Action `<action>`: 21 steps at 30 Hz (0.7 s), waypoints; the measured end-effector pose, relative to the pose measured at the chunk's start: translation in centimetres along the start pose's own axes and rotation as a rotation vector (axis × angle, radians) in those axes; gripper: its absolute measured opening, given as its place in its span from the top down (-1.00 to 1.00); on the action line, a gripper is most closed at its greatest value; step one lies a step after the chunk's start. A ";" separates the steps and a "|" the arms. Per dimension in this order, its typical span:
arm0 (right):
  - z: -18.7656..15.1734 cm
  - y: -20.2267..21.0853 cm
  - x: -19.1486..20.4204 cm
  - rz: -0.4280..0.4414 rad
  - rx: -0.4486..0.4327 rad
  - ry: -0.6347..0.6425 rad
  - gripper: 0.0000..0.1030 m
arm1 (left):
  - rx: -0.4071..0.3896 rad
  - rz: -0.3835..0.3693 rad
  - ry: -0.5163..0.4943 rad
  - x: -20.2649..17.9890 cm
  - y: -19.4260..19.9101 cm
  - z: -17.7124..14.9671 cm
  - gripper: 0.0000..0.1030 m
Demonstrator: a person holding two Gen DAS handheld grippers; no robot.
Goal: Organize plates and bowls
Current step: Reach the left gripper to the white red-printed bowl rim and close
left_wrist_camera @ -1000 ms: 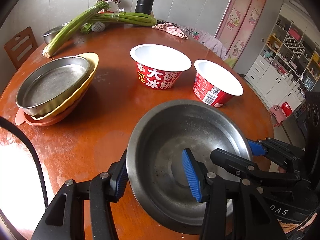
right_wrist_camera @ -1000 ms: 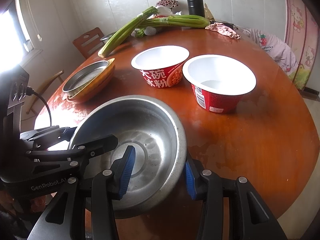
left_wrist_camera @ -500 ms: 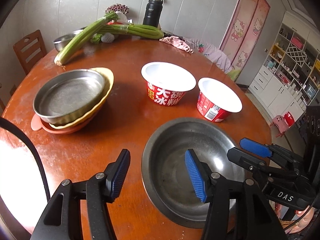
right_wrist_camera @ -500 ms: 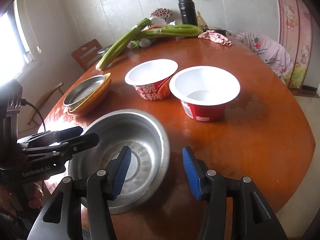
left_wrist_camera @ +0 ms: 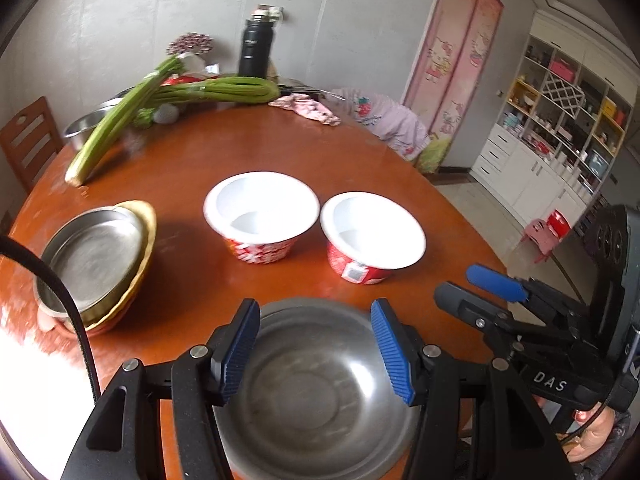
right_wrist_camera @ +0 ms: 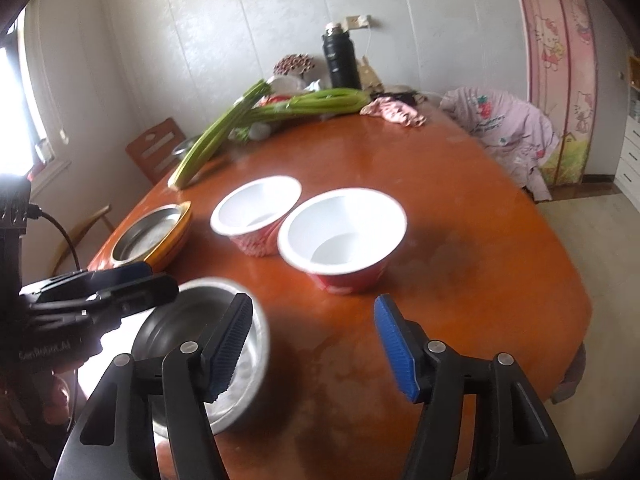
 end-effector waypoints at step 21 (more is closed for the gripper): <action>4.4 1.7 -6.5 -0.053 -0.069 -0.058 -0.35 | 0.091 -0.053 0.014 -4.0 -4.0 4.4 -0.12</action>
Point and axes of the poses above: each gripper's, at about its wrist camera, not at the fingertips, and y roughly against the way its jaws point, x to its left, z to its top, the point moved 6 cm from there along -y, roughly the way its jaws point, and after that the axes turned 10 degrees about x, right-handed, at the moved point
